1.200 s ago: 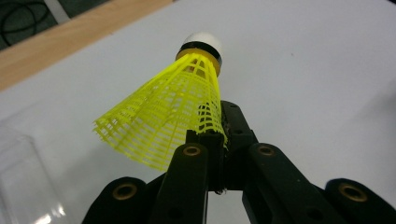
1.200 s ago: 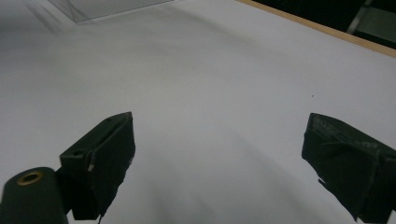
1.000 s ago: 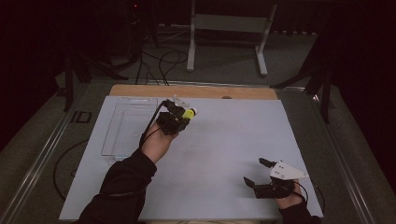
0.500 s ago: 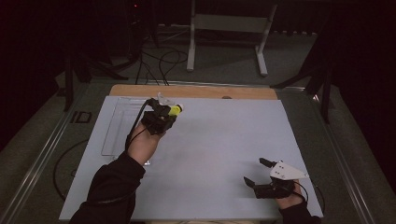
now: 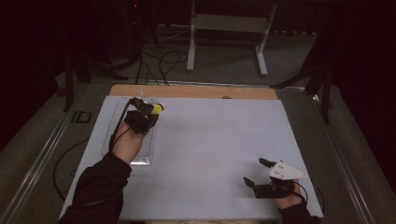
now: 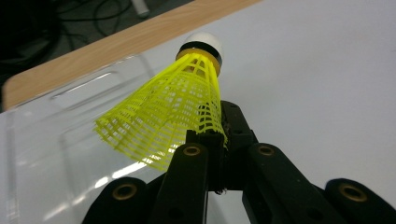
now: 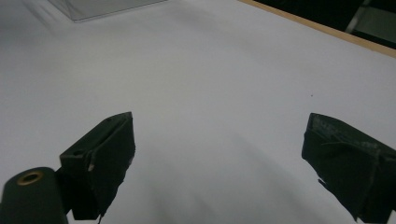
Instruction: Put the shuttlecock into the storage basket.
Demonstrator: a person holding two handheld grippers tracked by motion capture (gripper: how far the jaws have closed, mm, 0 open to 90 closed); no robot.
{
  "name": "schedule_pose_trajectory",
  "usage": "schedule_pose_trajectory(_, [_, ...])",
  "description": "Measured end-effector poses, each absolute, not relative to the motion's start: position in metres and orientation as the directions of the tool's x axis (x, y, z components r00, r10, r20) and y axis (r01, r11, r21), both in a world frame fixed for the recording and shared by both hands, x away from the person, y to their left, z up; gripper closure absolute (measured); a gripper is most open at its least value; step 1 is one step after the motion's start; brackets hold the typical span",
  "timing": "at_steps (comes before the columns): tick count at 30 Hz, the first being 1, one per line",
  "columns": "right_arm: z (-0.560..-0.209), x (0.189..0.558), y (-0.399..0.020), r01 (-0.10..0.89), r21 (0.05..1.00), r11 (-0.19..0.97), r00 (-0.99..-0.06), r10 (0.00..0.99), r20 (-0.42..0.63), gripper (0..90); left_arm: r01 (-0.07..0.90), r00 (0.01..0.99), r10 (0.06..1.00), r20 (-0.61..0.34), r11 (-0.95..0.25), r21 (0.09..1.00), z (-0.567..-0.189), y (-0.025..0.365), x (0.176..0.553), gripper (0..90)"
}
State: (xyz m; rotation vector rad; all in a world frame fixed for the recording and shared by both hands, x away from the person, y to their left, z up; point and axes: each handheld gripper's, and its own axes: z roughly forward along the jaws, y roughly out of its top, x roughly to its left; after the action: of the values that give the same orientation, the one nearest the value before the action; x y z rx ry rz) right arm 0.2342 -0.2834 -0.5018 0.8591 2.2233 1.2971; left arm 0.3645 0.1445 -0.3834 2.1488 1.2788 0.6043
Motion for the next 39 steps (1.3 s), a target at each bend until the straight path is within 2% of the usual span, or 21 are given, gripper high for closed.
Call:
schedule_pose_trajectory(8, [-0.502, 0.234, -0.283, 0.3, 0.876, 0.376, -0.719, 0.693, -0.051, 9.6, 0.672, 0.389, 0.911, 0.14, -0.384, 0.633, -0.39, 0.16, 0.37, 89.7])
schedule_pose_trajectory(27, [-0.502, 0.234, -0.283, 0.302, 0.875, 0.379, -0.717, 0.695, -0.054, 9.6, 0.728, 0.309, 0.948, 0.077, -0.287, 0.623, -0.426, 0.165, 0.382, 89.6])
schedule_pose_trajectory(39, [-0.503, 0.235, -0.283, 0.305, 0.872, 0.382, -0.717, 0.695, -0.054, 9.6, 0.758, 0.304, 0.951, 0.05, -0.274, 0.592, -0.443, 0.165, 0.387, 89.6])
